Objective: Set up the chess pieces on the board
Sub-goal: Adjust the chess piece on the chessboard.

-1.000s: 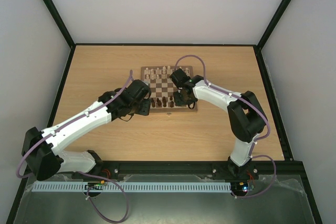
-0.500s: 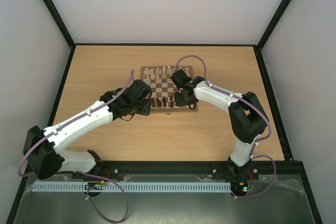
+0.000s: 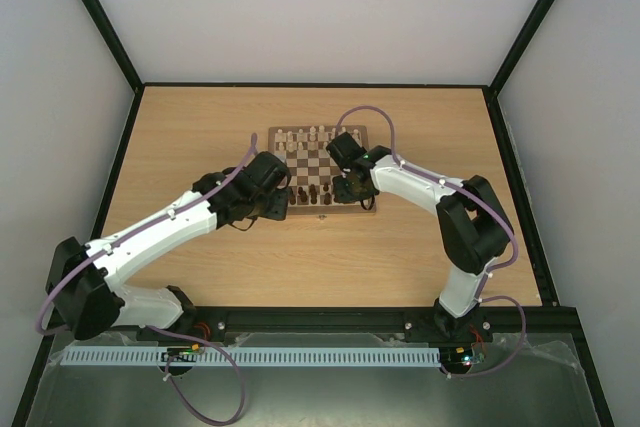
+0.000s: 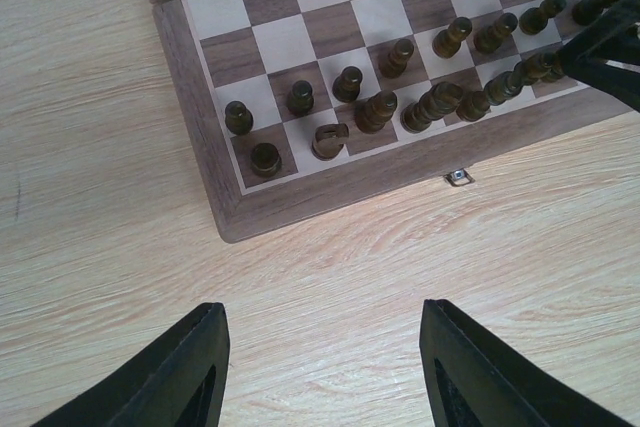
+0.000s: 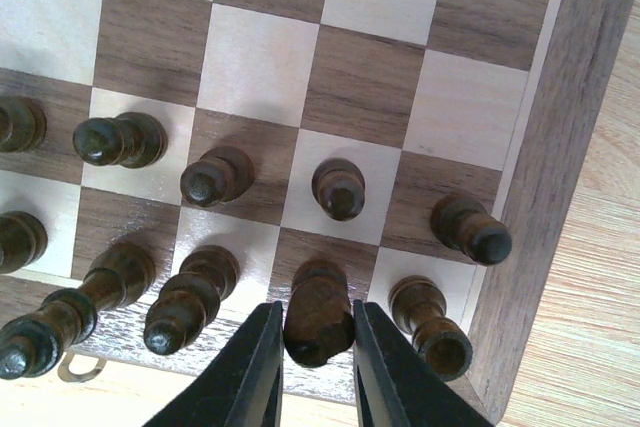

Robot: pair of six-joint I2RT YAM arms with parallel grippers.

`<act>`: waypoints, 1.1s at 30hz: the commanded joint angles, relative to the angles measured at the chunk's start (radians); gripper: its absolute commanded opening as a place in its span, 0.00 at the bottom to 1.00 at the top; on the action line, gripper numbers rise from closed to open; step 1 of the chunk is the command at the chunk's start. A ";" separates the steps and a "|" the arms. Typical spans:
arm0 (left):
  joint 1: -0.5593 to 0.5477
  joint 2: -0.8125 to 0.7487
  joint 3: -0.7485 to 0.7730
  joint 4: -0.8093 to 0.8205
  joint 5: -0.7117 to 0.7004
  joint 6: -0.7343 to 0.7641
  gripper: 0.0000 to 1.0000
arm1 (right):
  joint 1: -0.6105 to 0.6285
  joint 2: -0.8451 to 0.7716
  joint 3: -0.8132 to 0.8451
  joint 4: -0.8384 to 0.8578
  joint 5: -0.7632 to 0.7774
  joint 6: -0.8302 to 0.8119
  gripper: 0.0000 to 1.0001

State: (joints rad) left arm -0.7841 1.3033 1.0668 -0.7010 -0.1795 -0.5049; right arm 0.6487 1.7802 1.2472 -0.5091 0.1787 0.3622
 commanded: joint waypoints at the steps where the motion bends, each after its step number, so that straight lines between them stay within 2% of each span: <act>1: 0.008 0.016 0.031 0.003 -0.009 -0.002 0.56 | -0.004 -0.040 -0.020 -0.039 -0.022 -0.013 0.21; 6: 0.018 0.040 0.019 0.012 -0.023 -0.009 0.64 | -0.004 -0.079 -0.019 -0.031 -0.057 -0.021 0.27; 14: 0.055 0.116 -0.005 0.068 -0.010 -0.004 0.64 | -0.004 -0.175 -0.021 -0.044 -0.081 -0.020 0.31; 25: 0.069 0.253 0.060 0.103 -0.021 0.006 0.63 | -0.004 -0.320 -0.046 -0.087 -0.049 -0.021 0.32; 33: 0.071 0.237 0.078 0.109 -0.023 0.009 0.63 | -0.004 -0.349 -0.074 -0.088 -0.042 -0.022 0.32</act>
State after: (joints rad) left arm -0.7227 1.5593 1.1145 -0.6006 -0.1871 -0.5045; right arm 0.6479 1.4528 1.1900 -0.5484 0.1188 0.3447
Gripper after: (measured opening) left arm 0.633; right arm 0.322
